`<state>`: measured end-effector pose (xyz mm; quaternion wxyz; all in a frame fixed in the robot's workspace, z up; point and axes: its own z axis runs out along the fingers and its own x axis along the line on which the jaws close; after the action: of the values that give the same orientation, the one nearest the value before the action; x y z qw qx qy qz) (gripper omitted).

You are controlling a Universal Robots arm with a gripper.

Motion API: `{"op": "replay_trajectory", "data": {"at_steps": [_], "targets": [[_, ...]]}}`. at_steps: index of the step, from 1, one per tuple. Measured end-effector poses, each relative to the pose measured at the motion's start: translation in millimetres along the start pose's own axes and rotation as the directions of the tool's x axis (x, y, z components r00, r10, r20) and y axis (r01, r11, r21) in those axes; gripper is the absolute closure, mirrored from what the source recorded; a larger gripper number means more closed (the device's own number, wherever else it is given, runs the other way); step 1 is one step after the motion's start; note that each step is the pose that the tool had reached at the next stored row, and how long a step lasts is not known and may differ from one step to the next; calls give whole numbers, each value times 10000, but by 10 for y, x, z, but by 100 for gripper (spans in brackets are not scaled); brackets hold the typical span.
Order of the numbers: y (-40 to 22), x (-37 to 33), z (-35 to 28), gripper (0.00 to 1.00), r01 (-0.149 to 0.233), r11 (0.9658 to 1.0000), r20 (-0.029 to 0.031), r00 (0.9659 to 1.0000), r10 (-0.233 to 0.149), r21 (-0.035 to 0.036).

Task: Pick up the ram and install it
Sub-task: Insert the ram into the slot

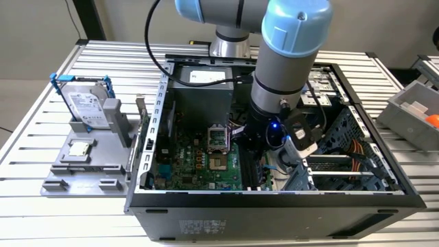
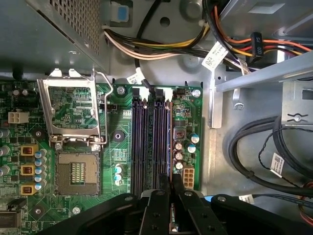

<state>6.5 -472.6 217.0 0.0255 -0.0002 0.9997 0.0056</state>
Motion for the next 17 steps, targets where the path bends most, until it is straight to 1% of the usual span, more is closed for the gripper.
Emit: {"op": "replay_trajectory", "data": {"at_steps": [5, 9, 17], "targets": [[0, 1, 23, 100, 0, 10000, -27, 10000, 0, 13], [-1, 1, 26, 100, 2, 10000, -61, 10000, -2, 66], [-1, 2, 37, 100, 1, 10000, -63, 10000, -1, 67]]}}
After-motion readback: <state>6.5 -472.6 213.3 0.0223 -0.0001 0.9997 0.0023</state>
